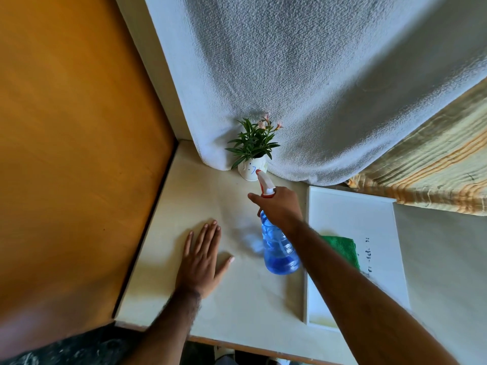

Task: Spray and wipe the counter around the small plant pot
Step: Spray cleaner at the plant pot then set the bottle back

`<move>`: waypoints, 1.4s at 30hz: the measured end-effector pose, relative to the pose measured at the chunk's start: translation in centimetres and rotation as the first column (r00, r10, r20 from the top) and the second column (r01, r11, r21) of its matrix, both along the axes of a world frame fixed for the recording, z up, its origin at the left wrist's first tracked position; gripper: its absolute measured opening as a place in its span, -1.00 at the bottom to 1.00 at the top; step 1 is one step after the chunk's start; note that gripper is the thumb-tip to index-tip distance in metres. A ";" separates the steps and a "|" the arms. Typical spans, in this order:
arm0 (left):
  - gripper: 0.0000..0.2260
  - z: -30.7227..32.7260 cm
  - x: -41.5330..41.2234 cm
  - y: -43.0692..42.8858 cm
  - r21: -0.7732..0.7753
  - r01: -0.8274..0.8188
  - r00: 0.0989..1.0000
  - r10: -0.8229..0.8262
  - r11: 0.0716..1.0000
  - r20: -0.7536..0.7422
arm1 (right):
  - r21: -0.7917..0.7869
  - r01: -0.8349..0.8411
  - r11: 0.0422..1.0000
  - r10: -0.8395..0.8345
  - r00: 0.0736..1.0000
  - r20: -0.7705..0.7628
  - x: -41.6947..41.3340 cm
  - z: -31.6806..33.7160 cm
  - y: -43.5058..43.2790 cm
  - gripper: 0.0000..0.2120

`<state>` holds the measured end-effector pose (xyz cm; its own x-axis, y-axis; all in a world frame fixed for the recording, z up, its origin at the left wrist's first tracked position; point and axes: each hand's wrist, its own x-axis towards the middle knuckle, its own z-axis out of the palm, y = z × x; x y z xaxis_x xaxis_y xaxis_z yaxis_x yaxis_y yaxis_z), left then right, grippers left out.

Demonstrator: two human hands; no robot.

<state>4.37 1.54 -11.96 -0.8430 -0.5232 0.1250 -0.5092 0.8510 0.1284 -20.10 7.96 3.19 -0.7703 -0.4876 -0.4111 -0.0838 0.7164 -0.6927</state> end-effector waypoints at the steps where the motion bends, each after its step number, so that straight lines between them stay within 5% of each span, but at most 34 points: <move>1: -0.26 0.0 0.0 0.0 0.003 -0.001 1.000 0.001 1.000 0.002 | 0.015 -0.001 1.000 0.001 1.000 -0.017 0.0 0.0 -0.2 -0.63; 17: -0.26 0.3 0.1 0.0 0.002 -0.003 1.000 0.003 1.000 0.016 | 0.032 0.071 0.997 -0.071 0.997 -0.005 -0.5 0.2 -0.1 -0.78; 23: -0.24 0.4 0.2 -0.2 0.007 0.000 1.000 0.000 1.000 0.028 | -0.237 0.237 0.942 -0.252 0.967 -0.035 -0.7 3.5 2.5 -0.95; 29: -0.24 0.4 0.2 0.0 0.011 0.006 1.000 -0.006 1.000 -0.008 | -0.563 0.274 0.780 -0.399 0.910 -0.111 -3.8 7.0 5.3 -0.79; 42: -0.25 0.3 0.0 0.0 0.014 0.002 1.000 -0.002 1.000 -0.001 | -0.616 0.277 0.737 -0.479 0.857 -0.189 -10.4 3.4 10.6 -0.70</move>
